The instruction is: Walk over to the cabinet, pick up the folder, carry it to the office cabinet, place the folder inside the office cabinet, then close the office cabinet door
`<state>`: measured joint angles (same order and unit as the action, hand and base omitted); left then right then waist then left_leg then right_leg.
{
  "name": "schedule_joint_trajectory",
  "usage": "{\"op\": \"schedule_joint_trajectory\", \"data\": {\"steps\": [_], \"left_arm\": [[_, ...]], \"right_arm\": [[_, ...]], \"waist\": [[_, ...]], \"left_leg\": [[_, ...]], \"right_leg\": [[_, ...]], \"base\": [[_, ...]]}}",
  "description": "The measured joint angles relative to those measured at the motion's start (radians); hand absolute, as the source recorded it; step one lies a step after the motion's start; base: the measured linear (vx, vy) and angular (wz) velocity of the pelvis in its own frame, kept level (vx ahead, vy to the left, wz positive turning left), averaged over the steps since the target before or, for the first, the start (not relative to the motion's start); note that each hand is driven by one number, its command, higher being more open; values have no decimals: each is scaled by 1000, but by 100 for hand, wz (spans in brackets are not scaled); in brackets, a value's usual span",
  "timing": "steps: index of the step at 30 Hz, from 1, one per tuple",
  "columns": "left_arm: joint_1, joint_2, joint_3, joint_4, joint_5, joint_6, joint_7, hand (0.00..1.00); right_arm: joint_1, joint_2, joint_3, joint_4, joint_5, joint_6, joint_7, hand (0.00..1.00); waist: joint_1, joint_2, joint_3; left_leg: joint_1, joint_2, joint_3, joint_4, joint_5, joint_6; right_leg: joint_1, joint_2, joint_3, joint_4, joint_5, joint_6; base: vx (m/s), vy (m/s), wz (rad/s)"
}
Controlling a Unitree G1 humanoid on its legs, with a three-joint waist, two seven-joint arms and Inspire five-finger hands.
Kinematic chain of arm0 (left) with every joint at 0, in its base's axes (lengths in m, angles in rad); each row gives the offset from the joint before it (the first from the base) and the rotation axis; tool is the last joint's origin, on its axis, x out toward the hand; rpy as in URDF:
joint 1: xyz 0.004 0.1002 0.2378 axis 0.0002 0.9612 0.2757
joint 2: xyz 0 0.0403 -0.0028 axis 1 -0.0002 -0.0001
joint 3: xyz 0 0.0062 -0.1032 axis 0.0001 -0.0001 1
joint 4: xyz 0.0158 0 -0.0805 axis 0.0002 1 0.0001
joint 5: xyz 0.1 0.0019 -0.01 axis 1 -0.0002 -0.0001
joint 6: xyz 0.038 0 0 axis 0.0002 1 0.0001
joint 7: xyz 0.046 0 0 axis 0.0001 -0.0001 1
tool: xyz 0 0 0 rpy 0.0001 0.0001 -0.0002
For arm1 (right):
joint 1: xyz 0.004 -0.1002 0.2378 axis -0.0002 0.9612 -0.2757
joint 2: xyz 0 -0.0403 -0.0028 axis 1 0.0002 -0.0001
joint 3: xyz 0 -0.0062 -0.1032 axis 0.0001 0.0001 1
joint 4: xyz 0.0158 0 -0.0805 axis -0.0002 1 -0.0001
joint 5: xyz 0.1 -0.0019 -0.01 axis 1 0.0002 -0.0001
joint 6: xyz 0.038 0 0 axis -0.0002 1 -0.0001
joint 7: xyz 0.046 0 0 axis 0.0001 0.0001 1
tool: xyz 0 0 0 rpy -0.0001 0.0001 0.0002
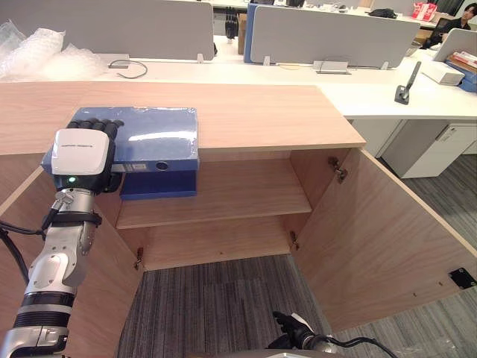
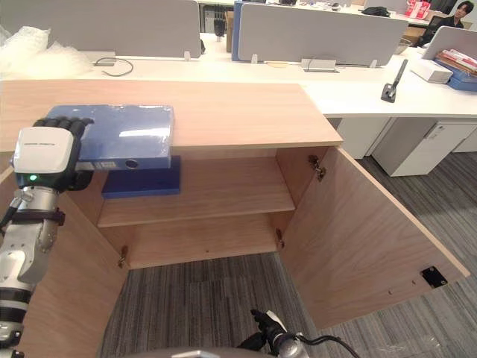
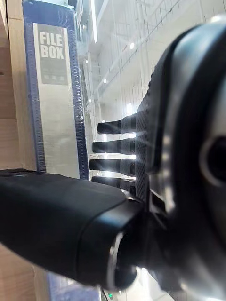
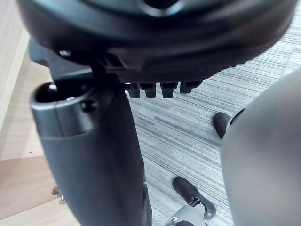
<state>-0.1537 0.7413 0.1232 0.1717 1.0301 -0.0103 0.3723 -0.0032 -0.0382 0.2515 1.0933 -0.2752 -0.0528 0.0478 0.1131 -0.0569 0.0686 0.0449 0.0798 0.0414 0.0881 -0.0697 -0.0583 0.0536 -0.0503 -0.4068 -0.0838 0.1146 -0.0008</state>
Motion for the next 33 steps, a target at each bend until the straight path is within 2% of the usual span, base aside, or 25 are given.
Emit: {"op": "schedule_joint_trajectory", "data": {"steps": [3,4,7,12,15,16,18,21,24,26,27,29,31,33], "left_arm": [[-7,-60,34,7,-38,2,14,0],[-20,-110,66,5,-80,7,30,0],[-28,-141,107,-17,-166,38,57,0],[-28,-179,164,-40,-247,40,58,0],[-18,-228,181,-95,-296,44,59,0],[-3,-274,191,-154,-327,44,58,0],[41,-350,193,-261,-402,32,56,0],[138,-464,143,-446,-569,-20,33,0],[266,-553,34,-601,-789,-86,-27,0],[387,-604,-59,-672,-1049,-140,-120,0],[418,-615,-79,-686,-1119,-144,-146,0],[545,-646,-136,-751,-1313,-148,-220,0],[652,-652,-169,-788,-1497,-149,-302,0],[716,-660,-180,-807,-1572,-149,-337,0]], "right_arm": [[3,1,0,-6,0,1,0,100],[8,2,0,-13,1,3,0,100],[17,2,-8,-35,1,10,2,100],[20,-3,-36,-36,1,31,16,100],[20,0,-36,-35,1,33,18,100],[20,1,-36,-32,1,35,19,100],[20,2,-36,-29,1,39,18,100],[16,7,-39,-18,3,41,15,100],[14,16,-45,-7,10,43,12,100],[17,36,-78,-8,74,47,7,100],[17,39,-81,-13,96,50,3,100],[43,49,-96,-113,165,71,-13,100],[99,66,-136,-301,247,70,-62,100],[135,86,-154,-474,292,66,-97,100]], "waist": [[-5,-2,-4],[-5,-3,-6],[-11,-7,-10],[-11,4,-18],[-9,0,-21],[-8,-2,-22],[-6,-4,-24],[-4,-6,-25],[2,-7,-26],[1,-5,-25],[1,-4,-24],[-11,1,-21],[-14,8,-17],[-16,9,-17]], "left_leg": [[1,-2,0,-10,7,1],[4,-3,0,-19,12,0],[10,-2,0,-37,20,-1],[15,-2,0,-52,26,-2],[9,-1,-1,-55,28,-2],[4,-1,-3,-55,26,-4],[2,1,-8,-59,23,-8],[-6,-1,-26,-58,24,-8],[-17,-1,-46,-49,23,-7],[-25,0,-55,-44,21,-8],[-26,0,-56,-44,17,-6],[-24,1,-55,-47,14,-3],[-25,1,-55,-47,14,-4],[-28,0,-55,-47,14,-4]], "right_leg": [[-3,-2,1,0,2,1],[-4,-2,1,0,2,1],[-6,0,2,0,2,1],[-8,0,3,0,2,2],[-12,-2,3,0,2,2],[-13,-6,3,0,2,3],[-13,-8,3,0,0,5],[-11,-11,3,0,-2,8],[-10,-11,2,1,-5,13],[-9,-10,2,1,-9,17],[-8,-11,1,1,-11,20],[-9,-11,3,2,-16,28],[-13,-12,4,8,-25,37],[-19,-14,4,15,-32,39]], "base": [[-10,9,0],[0,0,0],[0,0,0],[0,0,0],[-2,13,1],[1,45,7],[13,34,9],[26,30,18],[26,26,20],[9,17,13],[0,0,0],[0,0,0],[0,0,0],[0,0,0]]}}
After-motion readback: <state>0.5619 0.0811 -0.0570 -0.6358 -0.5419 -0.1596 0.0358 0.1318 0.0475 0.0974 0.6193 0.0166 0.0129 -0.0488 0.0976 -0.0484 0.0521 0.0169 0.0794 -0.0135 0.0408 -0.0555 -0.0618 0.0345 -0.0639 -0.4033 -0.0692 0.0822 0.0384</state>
